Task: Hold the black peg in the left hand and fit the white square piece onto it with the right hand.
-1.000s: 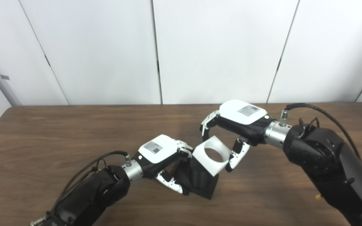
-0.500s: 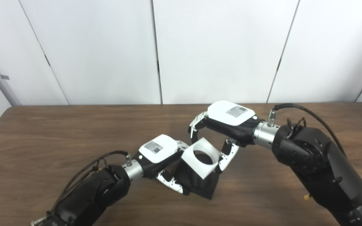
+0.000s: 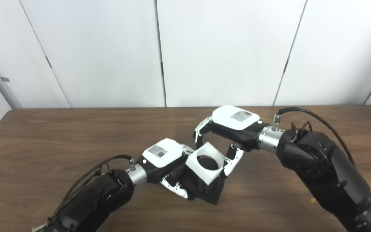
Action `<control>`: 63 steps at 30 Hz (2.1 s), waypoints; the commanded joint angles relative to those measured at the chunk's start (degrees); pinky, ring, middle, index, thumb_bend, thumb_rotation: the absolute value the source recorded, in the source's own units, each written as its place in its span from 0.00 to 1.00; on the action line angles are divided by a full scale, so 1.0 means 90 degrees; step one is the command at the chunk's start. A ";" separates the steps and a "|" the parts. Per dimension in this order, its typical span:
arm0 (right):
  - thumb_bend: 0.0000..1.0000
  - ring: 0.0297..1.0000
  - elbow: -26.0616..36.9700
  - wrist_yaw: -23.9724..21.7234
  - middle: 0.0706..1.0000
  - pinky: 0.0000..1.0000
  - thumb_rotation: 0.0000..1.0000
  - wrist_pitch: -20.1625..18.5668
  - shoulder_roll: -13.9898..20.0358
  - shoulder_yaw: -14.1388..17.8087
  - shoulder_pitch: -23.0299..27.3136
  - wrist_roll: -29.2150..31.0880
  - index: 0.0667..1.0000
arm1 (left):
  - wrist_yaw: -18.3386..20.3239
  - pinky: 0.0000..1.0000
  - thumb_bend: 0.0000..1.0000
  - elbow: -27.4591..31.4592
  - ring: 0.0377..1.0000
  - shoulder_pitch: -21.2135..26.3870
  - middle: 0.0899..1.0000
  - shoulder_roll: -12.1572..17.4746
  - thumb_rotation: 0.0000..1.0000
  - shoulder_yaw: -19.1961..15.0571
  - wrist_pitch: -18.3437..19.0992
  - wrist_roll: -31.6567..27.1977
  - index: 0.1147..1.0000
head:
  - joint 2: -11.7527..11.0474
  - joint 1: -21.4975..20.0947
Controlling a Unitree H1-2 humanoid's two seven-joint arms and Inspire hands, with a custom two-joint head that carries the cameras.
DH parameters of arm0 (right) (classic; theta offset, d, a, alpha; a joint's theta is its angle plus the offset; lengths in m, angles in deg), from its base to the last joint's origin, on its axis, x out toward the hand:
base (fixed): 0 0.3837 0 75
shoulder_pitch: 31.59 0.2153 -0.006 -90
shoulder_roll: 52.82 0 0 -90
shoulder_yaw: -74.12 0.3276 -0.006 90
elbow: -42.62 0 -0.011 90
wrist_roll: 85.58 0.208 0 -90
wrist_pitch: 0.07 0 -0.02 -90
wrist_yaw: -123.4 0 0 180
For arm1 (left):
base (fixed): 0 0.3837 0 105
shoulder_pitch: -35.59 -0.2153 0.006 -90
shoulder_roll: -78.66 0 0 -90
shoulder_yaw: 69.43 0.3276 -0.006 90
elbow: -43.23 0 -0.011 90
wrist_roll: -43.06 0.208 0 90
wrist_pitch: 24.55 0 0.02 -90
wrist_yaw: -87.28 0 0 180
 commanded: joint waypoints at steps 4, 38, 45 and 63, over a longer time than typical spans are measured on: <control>0.52 0.82 0.0069 0.0056 0.75 0.76 0.13 0.0115 0.0116 0.0096 0.0223 0.0027 0.44 | 0.0652 0.76 0.52 -0.0182 0.80 -0.0308 0.78 -0.0038 0.08 0.0380 0.0043 0.0471 0.43 | 0.0021 0.0009; 0.52 0.84 0.0034 -0.0315 0.76 0.81 0.13 0.0099 -0.0015 -0.0361 0.0306 -0.0150 0.44 | 0.0692 0.71 0.52 -0.0134 0.79 -0.0322 0.78 -0.0105 0.08 0.0413 0.0089 0.0479 0.43 | 0.0135 0.0055; 0.52 0.84 -0.0021 -0.0415 0.76 0.83 0.13 0.0175 0.0006 -0.0624 0.0352 -0.0512 0.44 | 0.0781 0.70 0.52 -0.0131 0.80 -0.0322 0.78 -0.0131 0.08 0.0415 0.0141 0.0460 0.43 | 0.0143 0.0073; 0.83 0.83 -0.0064 -0.0640 0.79 0.79 0.30 0.0136 0.0110 -0.0595 0.0304 -0.0793 0.68 | 0.0783 0.72 0.52 -0.0190 0.80 -0.0304 0.79 -0.0088 0.08 0.0362 0.0052 0.0388 0.43 | 0.0135 0.0016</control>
